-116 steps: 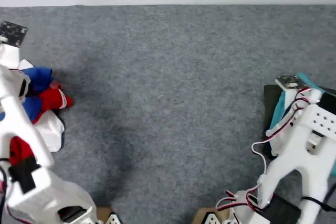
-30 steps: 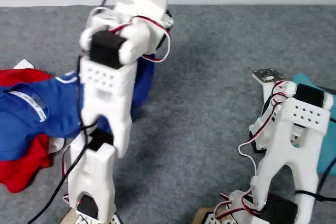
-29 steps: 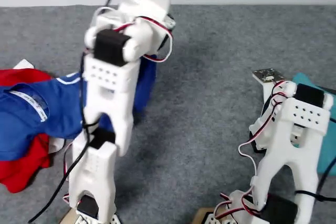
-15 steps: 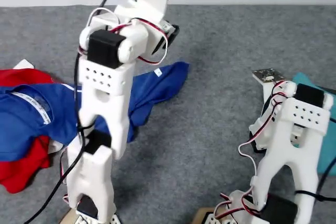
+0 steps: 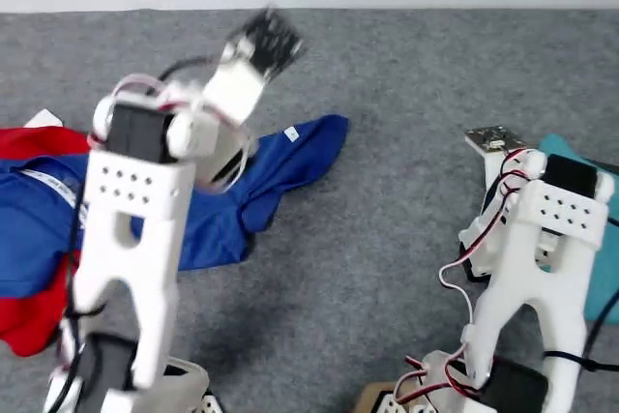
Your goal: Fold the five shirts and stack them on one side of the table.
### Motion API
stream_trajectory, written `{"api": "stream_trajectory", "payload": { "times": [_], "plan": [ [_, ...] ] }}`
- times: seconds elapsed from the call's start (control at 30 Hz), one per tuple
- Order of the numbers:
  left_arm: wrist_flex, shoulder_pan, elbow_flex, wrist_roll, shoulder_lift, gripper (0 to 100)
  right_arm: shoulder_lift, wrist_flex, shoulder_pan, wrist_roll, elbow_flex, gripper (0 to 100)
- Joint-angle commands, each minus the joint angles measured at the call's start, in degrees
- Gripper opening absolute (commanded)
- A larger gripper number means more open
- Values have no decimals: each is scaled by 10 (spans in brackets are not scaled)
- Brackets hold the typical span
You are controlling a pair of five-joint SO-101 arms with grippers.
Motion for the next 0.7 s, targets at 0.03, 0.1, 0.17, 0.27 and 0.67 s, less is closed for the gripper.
{"api": "stream_trajectory", "payload": {
  "times": [0.03, 0.1, 0.17, 0.27, 0.67],
  "plan": [
    [10, -61, 176, -75, -80, 138, -22, 23, -3, -6, -4, 10],
    [7, -92, 232, -117, -84, 138, -22, 23, -3, -6, -4, 10],
    [-14, -124, 284, -156, -84, 138, -22, 23, -3, -6, -4, 10],
    [-75, -162, 354, -191, -84, 162, -22, 23, -3, -6, -4, 10],
    [-232, -158, 489, -194, -83, 200, -22, 23, -3, -6, -4, 10]
  ]
}}
